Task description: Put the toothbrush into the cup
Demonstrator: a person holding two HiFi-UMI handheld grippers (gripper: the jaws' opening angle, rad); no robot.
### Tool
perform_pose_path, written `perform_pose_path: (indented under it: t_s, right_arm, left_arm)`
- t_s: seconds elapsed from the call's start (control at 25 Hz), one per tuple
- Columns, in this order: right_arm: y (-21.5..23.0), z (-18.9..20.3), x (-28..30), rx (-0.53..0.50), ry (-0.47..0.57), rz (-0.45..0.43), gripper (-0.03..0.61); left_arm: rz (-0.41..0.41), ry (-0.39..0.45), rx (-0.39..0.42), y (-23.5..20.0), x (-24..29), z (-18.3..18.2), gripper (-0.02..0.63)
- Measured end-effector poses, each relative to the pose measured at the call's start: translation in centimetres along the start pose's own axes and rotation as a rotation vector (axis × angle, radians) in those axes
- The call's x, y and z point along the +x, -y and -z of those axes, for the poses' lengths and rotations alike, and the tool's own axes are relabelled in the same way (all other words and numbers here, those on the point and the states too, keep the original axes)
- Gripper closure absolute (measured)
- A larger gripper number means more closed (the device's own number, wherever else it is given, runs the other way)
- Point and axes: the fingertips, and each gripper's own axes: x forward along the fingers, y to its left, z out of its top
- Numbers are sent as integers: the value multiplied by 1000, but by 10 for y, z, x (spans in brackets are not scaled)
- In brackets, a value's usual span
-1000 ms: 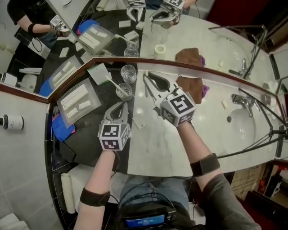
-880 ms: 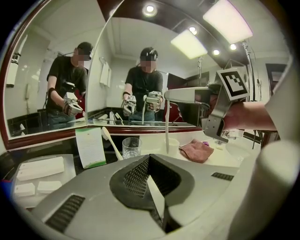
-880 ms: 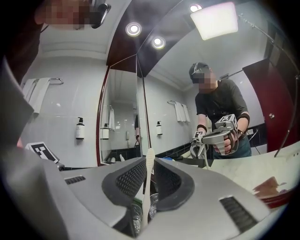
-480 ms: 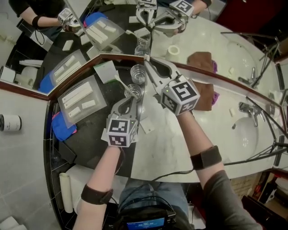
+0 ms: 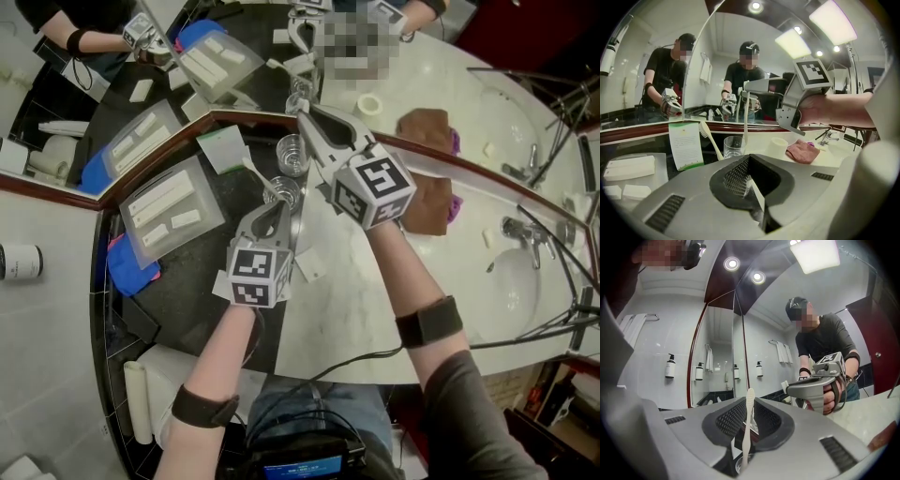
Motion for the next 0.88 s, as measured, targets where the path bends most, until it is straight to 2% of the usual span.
perform_pose_path:
  t_s: [0.52,0.88]
  right_arm:
    - [3,11,14,-3,-23,2,511]
    - [3,46,15,-5,-87,12,511]
  left_arm:
    - [-3,3,-4,-6,1,-1,611]
    - [0,-6,-14,-5,2,8,611]
